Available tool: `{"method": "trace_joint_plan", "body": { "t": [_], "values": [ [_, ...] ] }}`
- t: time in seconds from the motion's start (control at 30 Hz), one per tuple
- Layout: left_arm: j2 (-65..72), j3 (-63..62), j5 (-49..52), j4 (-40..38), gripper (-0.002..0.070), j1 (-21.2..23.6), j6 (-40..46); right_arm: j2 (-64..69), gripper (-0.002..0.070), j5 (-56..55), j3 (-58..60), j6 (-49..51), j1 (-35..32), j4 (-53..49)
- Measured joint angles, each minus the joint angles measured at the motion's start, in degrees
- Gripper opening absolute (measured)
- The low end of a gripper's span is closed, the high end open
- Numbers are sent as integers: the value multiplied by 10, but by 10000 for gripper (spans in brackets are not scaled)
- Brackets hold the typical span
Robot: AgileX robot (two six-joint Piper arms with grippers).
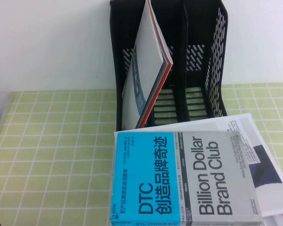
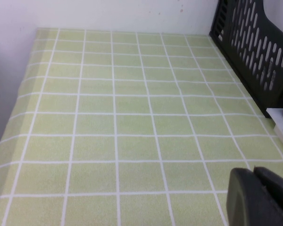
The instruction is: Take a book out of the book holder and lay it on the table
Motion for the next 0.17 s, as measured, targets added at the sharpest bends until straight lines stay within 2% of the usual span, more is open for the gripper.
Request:
{"method": "trace_joint_plan", "body": {
  "t": [0.17],
  "values": [
    [0, 0, 0, 0, -4, 0, 0, 0, 1, 0, 0, 0, 0, 1]
  ]
}}
